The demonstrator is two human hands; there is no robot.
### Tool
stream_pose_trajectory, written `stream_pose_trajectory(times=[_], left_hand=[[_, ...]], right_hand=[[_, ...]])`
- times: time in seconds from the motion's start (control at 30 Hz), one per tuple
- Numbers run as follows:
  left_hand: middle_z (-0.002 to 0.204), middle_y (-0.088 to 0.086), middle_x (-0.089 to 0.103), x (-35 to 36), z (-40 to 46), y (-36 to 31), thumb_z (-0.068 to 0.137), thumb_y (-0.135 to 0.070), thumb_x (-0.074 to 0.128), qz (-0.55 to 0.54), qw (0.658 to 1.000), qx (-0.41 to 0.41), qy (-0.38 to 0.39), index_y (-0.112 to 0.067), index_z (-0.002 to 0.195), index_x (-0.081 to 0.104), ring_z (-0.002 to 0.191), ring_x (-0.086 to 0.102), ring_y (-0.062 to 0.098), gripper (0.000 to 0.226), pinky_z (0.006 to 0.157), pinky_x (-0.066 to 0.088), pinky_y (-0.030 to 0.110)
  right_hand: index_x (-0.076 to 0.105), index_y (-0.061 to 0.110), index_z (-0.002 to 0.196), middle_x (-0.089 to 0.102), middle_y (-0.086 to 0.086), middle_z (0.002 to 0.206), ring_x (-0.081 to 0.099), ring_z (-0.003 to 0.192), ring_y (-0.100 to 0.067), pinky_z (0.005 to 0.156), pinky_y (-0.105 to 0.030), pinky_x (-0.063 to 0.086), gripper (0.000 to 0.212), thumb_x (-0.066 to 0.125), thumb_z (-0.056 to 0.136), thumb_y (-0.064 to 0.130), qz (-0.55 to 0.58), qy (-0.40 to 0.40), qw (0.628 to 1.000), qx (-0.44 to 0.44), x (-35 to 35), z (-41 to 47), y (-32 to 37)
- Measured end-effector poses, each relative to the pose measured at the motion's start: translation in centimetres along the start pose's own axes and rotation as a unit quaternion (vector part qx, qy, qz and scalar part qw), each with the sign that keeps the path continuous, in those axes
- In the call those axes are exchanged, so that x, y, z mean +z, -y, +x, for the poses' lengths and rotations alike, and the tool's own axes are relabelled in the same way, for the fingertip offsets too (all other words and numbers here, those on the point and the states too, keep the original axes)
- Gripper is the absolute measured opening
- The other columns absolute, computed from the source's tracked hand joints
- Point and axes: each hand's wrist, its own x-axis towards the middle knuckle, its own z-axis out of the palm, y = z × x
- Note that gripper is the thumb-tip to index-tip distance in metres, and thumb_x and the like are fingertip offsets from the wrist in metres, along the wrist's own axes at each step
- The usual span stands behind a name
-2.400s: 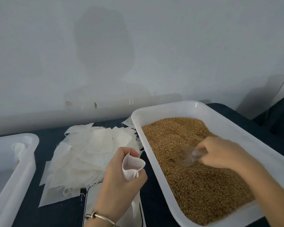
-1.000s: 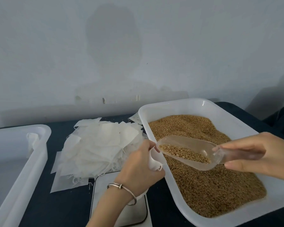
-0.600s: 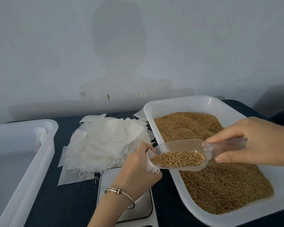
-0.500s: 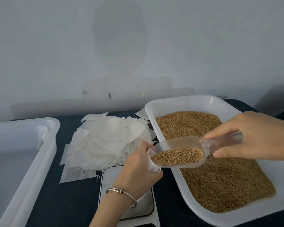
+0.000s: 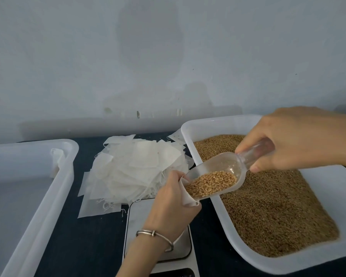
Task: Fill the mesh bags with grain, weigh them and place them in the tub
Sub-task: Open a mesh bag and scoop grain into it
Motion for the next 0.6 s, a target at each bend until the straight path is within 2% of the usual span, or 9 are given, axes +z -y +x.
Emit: stream_pose_trajectory(times=[0.1,0.2,0.3,0.4,0.47,0.6], left_hand=[[0.092,-0.011,0.054,0.0,-0.1,0.1,0.076,-0.009,0.067,-0.016,1.000,-0.002,-0.005,-0.027,0.102,0.040,0.083,0.057,0.008,0.042,0.067,0.049,0.025],[0.092,-0.013,0.053,0.1,-0.2,0.1,0.076,-0.007,0.068,-0.037,0.999,-0.003,-0.006,-0.026,0.103,0.043,0.082,0.057,0.007,0.042,0.068,0.050,0.025],[0.091,-0.013,0.053,0.1,-0.3,0.2,0.076,-0.005,0.067,-0.062,0.998,-0.010,-0.003,-0.031,0.096,0.041,0.081,0.055,0.001,0.042,0.063,0.048,0.018],[0.089,-0.013,0.053,0.1,-0.4,0.2,0.076,-0.003,0.065,-0.078,0.997,-0.008,-0.008,-0.032,0.090,0.040,0.079,0.053,-0.005,0.041,0.060,0.044,0.011],[0.086,-0.014,0.053,0.1,-0.6,0.1,0.076,-0.002,0.065,-0.081,0.997,-0.002,-0.017,-0.032,0.088,0.040,0.078,0.052,-0.010,0.041,0.062,0.043,0.009],[0.080,-0.010,0.053,0.0,-0.6,0.3,0.075,-0.002,0.063,-0.083,0.996,-0.003,-0.016,-0.030,0.089,0.041,0.072,0.050,-0.012,0.038,0.062,0.042,0.008]], right_hand=[[0.053,0.074,0.081,0.063,0.035,0.082,0.060,0.080,0.004,0.070,-0.023,0.051,0.029,0.071,0.066,0.057,-0.013,0.002,1.000,0.001,-0.5,0.1,0.6],[0.046,0.073,0.090,0.063,0.034,0.079,0.059,0.077,0.004,0.068,-0.024,0.051,0.040,0.072,0.066,0.055,-0.029,0.002,1.000,0.000,-1.0,0.2,1.2],[0.053,0.069,0.095,0.065,0.027,0.079,0.059,0.073,0.001,0.066,-0.024,0.052,0.039,0.071,0.066,0.051,-0.048,-0.008,0.999,-0.004,-1.4,0.1,1.9],[0.059,0.061,0.100,0.064,0.025,0.086,0.060,0.079,-0.004,0.069,-0.024,0.051,0.034,0.068,0.070,0.048,-0.083,-0.020,0.996,-0.014,-1.6,0.0,2.9],[0.060,0.060,0.101,0.060,0.024,0.083,0.059,0.079,-0.006,0.063,-0.019,0.046,0.032,0.065,0.073,0.047,-0.112,-0.023,0.993,-0.018,-1.8,-0.3,3.6],[0.062,0.060,0.096,0.051,0.022,0.065,0.052,0.064,-0.003,0.049,-0.016,0.030,0.027,0.060,0.073,0.046,-0.155,-0.043,0.987,-0.012,-2.1,-0.6,4.5]])
